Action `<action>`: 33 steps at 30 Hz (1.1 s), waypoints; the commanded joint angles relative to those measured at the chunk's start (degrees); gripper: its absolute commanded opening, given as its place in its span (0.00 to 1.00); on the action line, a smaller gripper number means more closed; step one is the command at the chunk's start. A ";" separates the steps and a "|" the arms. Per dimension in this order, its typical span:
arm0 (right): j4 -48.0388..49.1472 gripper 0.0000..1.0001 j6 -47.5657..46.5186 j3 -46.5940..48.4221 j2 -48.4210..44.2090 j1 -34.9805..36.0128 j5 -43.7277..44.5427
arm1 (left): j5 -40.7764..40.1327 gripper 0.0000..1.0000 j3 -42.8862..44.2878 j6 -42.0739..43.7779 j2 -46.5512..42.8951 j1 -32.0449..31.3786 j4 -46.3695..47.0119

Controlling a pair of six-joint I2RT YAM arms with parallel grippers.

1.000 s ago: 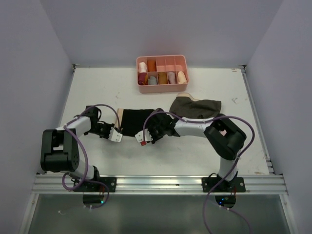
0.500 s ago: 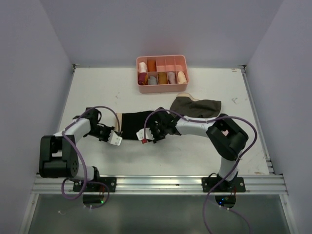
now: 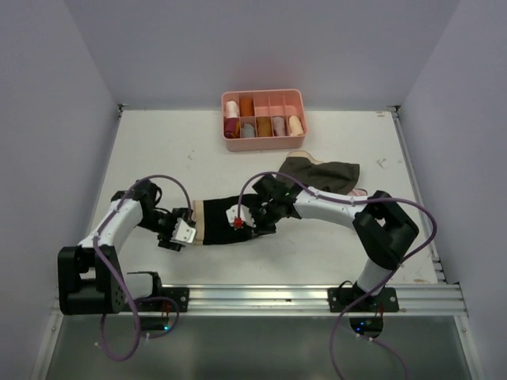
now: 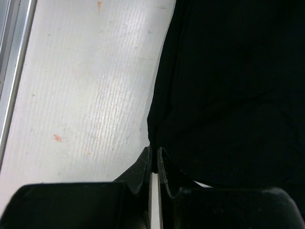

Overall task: Roll the underwear
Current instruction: Fold the underwear

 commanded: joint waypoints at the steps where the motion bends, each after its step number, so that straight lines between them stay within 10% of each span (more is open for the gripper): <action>1: -1.72 0.00 1.96 0.81 -0.15 -0.15 -1.33 | 3.59 0.79 -1.29 -3.96 -6.20 -1.38 1.93; 5: -1.99 0.00 2.05 1.96 1.52 -0.15 -1.24 | 2.63 0.87 -4.10 -17.05 -11.74 -8.84 10.83; 8: -1.55 0.04 2.40 1.79 2.23 -0.15 -1.24 | -0.17 0.71 -7.17 -22.50 -14.12 -13.32 14.96; 10: -1.29 0.08 1.97 1.17 2.14 -0.15 -0.63 | -2.64 0.55 -9.10 -21.65 -13.77 -15.26 15.32; 14: -2.34 0.29 2.22 1.43 1.09 -0.15 -0.62 | -5.45 0.62 -10.26 -22.96 -11.23 -15.62 19.18; 33: -2.09 0.46 -0.40 -0.75 -2.43 2.92 3.67 | -8.18 0.50 -8.76 -20.24 -4.72 -17.47 20.95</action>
